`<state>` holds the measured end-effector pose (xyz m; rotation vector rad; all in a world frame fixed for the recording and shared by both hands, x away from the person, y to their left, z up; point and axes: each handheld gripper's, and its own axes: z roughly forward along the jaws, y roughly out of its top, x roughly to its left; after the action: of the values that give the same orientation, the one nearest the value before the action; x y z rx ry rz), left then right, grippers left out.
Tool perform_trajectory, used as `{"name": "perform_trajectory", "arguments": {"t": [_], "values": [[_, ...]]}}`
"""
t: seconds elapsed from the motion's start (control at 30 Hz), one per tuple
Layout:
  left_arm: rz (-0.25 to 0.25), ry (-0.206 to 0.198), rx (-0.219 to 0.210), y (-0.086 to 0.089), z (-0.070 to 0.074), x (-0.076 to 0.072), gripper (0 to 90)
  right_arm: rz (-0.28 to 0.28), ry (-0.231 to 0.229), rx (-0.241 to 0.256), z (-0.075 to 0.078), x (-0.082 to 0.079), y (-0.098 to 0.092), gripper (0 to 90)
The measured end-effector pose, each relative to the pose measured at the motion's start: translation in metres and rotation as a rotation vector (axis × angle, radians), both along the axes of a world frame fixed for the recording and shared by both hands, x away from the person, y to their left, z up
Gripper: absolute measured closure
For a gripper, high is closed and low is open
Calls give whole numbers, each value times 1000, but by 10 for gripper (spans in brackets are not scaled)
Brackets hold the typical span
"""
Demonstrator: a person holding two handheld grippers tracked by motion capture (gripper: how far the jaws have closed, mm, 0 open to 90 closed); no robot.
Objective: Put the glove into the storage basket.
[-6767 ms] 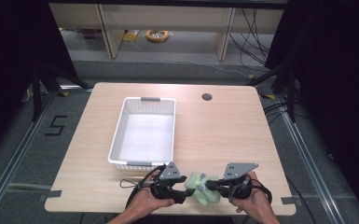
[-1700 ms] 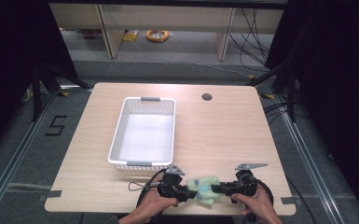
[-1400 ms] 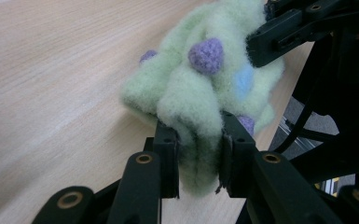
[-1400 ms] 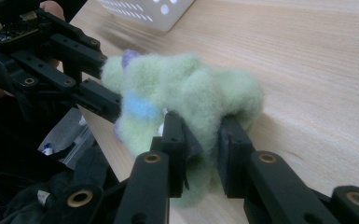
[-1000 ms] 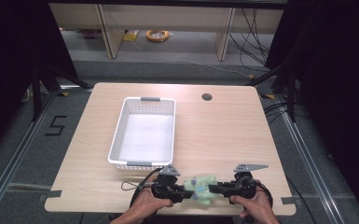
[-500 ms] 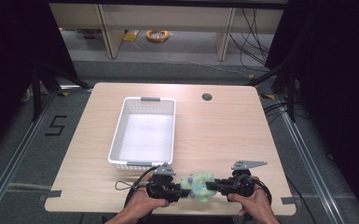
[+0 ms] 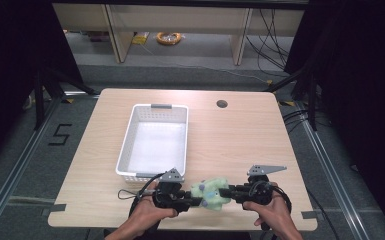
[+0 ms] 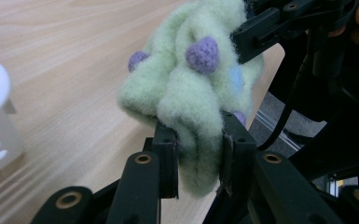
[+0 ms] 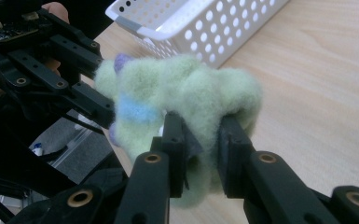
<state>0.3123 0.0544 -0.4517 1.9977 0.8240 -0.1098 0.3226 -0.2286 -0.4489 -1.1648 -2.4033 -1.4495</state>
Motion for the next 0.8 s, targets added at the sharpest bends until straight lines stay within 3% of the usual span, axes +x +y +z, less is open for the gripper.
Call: {"name": "perform_trajectory", "arguments": {"t": [0.03, 0.07, 0.1, 0.23, 0.27, 0.3, 0.33, 0.53, 0.8], "values": [[-3, -3, -19, 1, 2, 1, 712, -7, 3, 1, 3, 0, 2, 760], [10, -11, -5, 2, 6, 1, 712, 3, -19, -6, 6, 2, 2, 761], [0, -16, -4, 5, 9, 2, 712, 2, 14, 4, 10, 2, 5, 761], [11, -45, 2, 10, 20, 5, 711, 16, -20, 2, 20, 8, 10, 761], [9, -46, -2, 12, 23, 6, 711, 20, -53, -8, 22, 11, 11, 761], [7, -47, -2, 15, 25, 7, 711, 18, -24, 9, 25, 11, 13, 760], [17, -51, -2, 16, 27, 8, 711, 21, -38, 10, 26, 14, 14, 760], [37, -43, -13, 28, 34, 16, 711, 26, -36, 12, 35, 24, 27, 760], [78, -38, 12, 50, 49, 33, 710, 39, -48, 5, 50, 44, 52, 760]]}}
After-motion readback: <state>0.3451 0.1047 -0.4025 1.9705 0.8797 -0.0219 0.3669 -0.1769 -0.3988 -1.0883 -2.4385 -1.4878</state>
